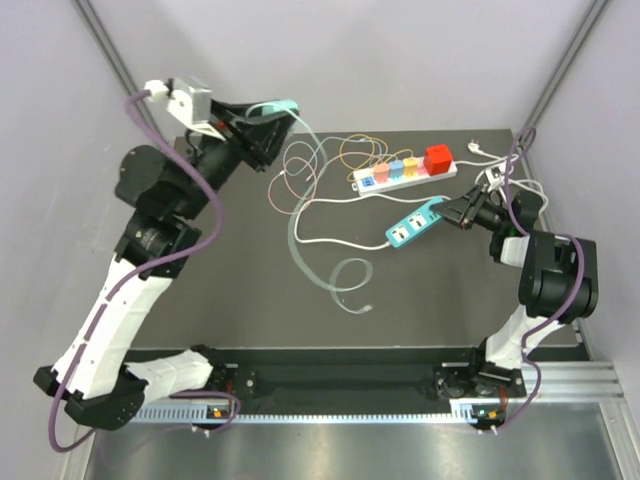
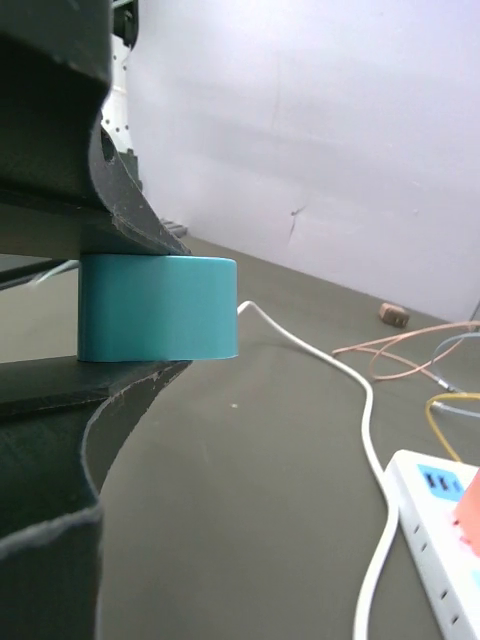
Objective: Pull the plug off the socket
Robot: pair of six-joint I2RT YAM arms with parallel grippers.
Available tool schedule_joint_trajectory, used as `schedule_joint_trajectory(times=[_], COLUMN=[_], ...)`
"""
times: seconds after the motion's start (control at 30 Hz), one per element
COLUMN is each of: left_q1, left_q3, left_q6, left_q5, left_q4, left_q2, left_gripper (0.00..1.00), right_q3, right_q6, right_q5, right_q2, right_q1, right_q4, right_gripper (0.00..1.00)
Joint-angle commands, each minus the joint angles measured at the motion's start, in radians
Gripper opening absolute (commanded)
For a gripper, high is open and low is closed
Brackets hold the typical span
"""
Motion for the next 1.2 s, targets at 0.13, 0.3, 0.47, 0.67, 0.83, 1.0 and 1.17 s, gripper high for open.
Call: schedule_joint_trajectory(times=[0.13,0.3,0.47,0.67,0.83,1.0,1.17], left_q1=[0.0,0.0,0.0,0.076,0.198,0.228,0.277], left_q3=[0.189,0.215,0.082,-0.13,-0.046,0.066,0.143], left_q6=[0.017,0.121,0.279,0.41,0.38,0.482,0.535], left_q5=[-0.033,-0.202,-0.455,-0.71,-0.767,-0.834,-0.858], left_q4=[-0.021,-0.093,-0.07,0.237,0.399,0.55,0.604], left_q2=[-0.035,-0.032,-0.008,0.053,0.165,0.296,0.377], left_gripper=[0.0,0.0,0.0,0.0,0.0,0.0,0.0], right_q3=[0.001,0.012,0.013,0.015,0.024,0.028,0.038], right_q6=[0.031,-0.028,-0.041,-0.071,-0.112,-0.127,-0.152], right_q5=[-0.015,-0.012,-0.014,-0.017,-0.017,-0.017,-0.02], right_q2=[0.003,0.017,0.006,0.011,0.009,0.019,0.022], right_q1=[-0.005,-0.006,-0.006,-0.005,-0.005,-0.006,-0.006], right_q4=[0.096,0.015,-0.006,-0.032,-0.087,-0.11,-0.143], right_gripper=[0.0,0.0,0.0,0.0,0.0,0.0,0.0])
